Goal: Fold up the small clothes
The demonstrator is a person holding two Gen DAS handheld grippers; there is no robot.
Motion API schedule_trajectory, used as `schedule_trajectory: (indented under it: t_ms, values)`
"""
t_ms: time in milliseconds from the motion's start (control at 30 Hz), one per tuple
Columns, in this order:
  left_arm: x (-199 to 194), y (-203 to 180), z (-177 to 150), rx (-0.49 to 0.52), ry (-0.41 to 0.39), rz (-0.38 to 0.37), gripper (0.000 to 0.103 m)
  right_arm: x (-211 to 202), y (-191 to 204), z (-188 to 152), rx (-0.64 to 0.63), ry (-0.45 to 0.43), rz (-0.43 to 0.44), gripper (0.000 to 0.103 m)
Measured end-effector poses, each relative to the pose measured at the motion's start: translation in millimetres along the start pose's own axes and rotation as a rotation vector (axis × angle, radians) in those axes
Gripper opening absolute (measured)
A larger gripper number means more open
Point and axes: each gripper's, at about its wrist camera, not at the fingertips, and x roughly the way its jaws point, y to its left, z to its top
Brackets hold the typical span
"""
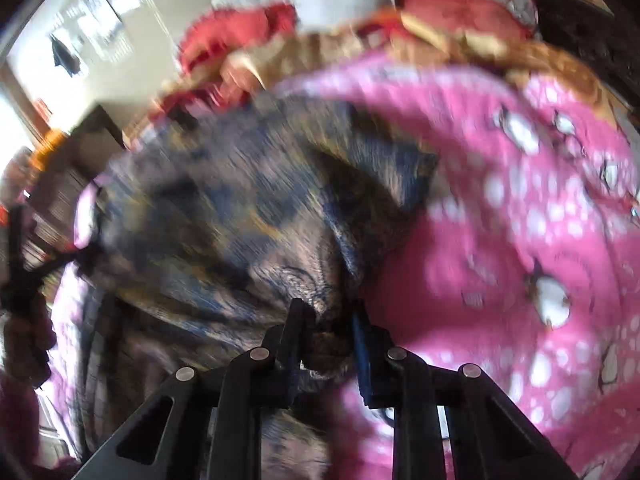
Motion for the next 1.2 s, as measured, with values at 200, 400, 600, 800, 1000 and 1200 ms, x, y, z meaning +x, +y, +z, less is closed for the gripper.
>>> schedule_trajectory:
  t_ms: [200, 400, 600, 800, 1000, 1200]
  values:
    - [1.2, 1.7, 0.7, -0.011, -0.002, -0.023, 0.014, -31.5, -45.4, 20.3, 0.283, -0.186, 0.096, 0.067]
    - [-3.5, 3.7, -1.3, -0.022, -0.019, -0.046, 0.014, -5.5, -50.7, 58.5, 0.243, -0.215, 0.009, 0.004]
    - [-15.9, 5.4, 3.0, -0.03, -0.101, -0.1, 0.014, -44.1, -17.4, 76.9, 0.05, -0.373, -0.104, 0.004]
    - [10.9, 11.6, 1.2, -0.09, -0.008, -0.156, 0.015, 5.3, -38.5, 85.5, 0.118, -0.251, -0.164, 0.004]
    - [-23.0, 39.6, 1.6, -0.13, -0.074, -0.14, 0.051, -39.8, -16.9, 53.0, 0.118, -0.277, -0.068, 0.039]
    - [-31.6, 22.6, -0.1, -0.071, -0.083, -0.117, 0.053, -15.3, 30.0, -4.6, -0.1, -0.059, -0.082, 0.039]
